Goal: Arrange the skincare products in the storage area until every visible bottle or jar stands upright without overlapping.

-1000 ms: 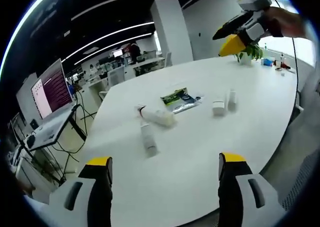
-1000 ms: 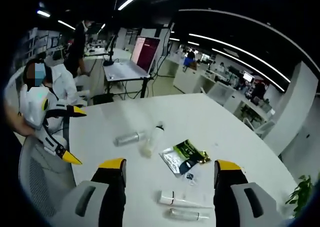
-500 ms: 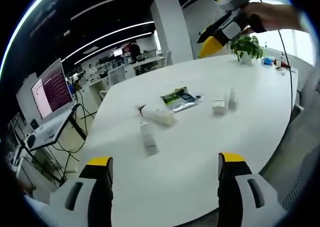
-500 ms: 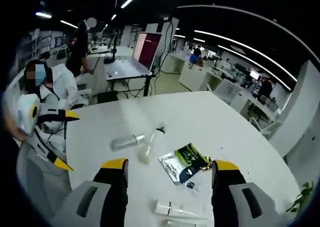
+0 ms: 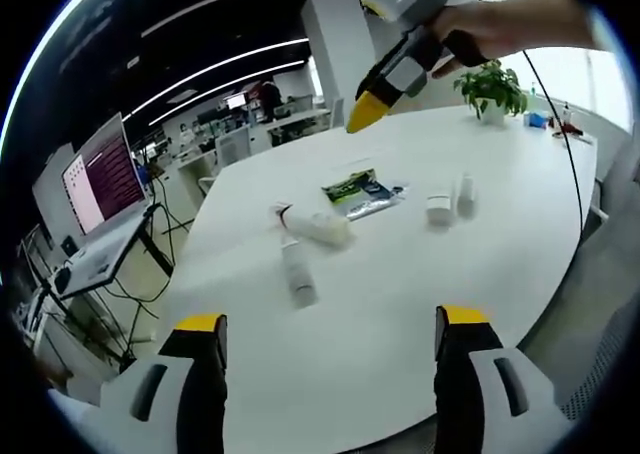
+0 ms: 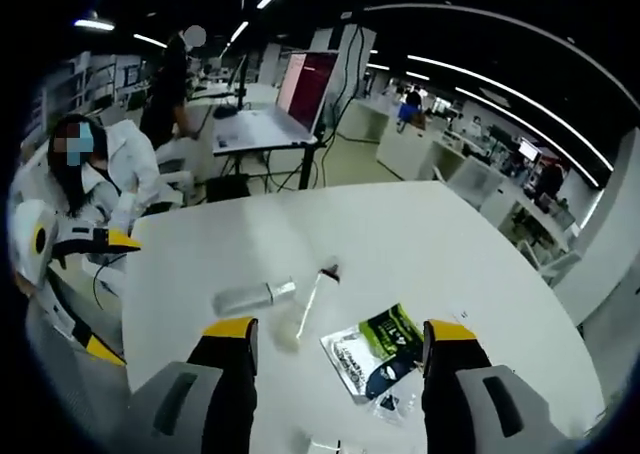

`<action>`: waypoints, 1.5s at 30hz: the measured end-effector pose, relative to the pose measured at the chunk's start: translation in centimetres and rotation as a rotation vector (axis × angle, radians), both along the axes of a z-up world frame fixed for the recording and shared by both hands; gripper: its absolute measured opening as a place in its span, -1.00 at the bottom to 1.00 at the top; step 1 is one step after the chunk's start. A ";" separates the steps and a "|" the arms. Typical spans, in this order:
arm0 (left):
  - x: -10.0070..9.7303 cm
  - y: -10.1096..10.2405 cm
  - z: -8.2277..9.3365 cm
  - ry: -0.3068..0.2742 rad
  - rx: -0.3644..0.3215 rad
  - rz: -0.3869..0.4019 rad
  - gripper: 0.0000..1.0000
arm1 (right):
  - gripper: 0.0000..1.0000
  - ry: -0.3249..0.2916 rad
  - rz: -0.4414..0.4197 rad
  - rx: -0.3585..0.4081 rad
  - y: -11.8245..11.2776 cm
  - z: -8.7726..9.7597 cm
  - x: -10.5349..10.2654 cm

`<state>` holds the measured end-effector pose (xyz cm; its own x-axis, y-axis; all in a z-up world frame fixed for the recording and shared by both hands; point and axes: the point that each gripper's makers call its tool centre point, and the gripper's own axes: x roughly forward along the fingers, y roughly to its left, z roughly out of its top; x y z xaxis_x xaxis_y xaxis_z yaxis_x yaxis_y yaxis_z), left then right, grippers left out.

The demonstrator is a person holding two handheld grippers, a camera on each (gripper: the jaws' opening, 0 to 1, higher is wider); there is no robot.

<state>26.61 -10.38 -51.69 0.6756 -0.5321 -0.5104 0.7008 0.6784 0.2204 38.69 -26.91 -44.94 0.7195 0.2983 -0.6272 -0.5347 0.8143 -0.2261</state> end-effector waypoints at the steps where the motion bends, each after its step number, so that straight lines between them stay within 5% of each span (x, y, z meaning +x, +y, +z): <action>1: 0.0 0.0 0.0 0.000 0.001 0.002 0.69 | 0.41 0.005 0.003 -0.002 0.1 -0.3 0.2; 13: 0.0 0.2 -0.2 0.005 0.014 0.009 0.68 | 0.34 0.104 -0.002 -0.003 0.4 -4.7 3.1; 18: 0.1 0.3 -0.3 0.009 0.013 0.021 0.67 | 0.29 0.167 -0.052 0.112 0.9 -5.9 3.5; 24: 0.3 0.7 -0.4 0.010 0.025 0.036 0.67 | 0.06 0.202 -0.061 0.126 2.0 -7.4 3.5; 30: 0.4 0.9 -0.4 0.006 0.023 0.049 0.67 | 0.05 0.239 -0.072 0.151 3.2 -9.4 4.8; 45: 0.5 1.1 -0.3 0.005 0.019 0.058 0.62 | -0.01 0.285 -0.097 0.119 4.3 -13.0 7.1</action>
<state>27.11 -9.32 -52.00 0.7022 -0.4827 -0.5234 0.6618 0.7136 0.2297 45.74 -22.59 -57.95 0.5487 0.3197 -0.7725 -0.4811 0.8764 0.0210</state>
